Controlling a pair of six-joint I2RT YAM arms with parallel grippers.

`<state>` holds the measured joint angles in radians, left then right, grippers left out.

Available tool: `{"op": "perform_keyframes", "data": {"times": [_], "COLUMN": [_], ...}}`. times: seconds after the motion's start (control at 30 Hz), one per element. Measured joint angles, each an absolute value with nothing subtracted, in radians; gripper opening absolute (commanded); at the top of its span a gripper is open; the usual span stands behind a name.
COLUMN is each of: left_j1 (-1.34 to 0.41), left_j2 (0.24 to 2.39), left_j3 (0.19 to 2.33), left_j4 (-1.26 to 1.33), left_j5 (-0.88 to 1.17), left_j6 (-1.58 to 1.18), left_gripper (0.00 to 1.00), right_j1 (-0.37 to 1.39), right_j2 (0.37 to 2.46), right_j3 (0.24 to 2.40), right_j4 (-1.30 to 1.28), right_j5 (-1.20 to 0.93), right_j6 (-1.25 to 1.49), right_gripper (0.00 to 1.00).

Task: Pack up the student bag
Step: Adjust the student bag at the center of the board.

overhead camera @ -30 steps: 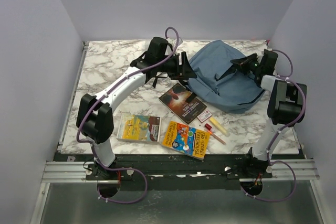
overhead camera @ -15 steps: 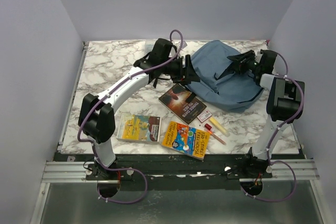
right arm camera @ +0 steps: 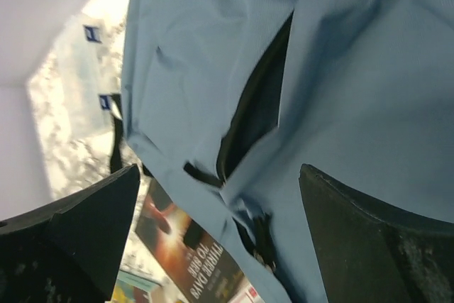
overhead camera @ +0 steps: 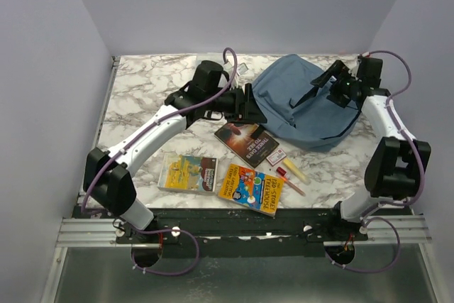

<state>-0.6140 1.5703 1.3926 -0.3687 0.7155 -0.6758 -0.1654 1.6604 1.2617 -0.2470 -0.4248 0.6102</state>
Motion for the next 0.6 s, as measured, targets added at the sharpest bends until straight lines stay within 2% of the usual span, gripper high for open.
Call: {"op": "perform_keyframes", "data": {"times": [0.13,0.27,0.37,0.6], "left_j1": [-0.638,-0.661,-0.672,-0.678], "left_j2": [1.513,1.475,1.471,1.47], "left_j3": [1.393,1.393,1.393,1.393], "left_j4": [-0.355,-0.341,-0.337,-0.337], "left_j5": [0.727,0.738,0.746,0.758], "left_j6": [-0.676,-0.675,-0.675,-0.676], "left_gripper": [0.73,0.73,0.73,0.76], "right_j1": [-0.052,0.172,0.326,0.393], "right_j2": [1.53,1.417,1.365,1.325], "right_j3": [1.258,1.21,1.114,0.955], "right_j4": [-0.437,-0.565,-0.626,-0.792], "right_j5": [-0.257,-0.158,-0.169,-0.12], "right_j6": [0.517,0.507,0.539,0.624], "right_gripper": [0.83,0.83,0.82,0.79]}}
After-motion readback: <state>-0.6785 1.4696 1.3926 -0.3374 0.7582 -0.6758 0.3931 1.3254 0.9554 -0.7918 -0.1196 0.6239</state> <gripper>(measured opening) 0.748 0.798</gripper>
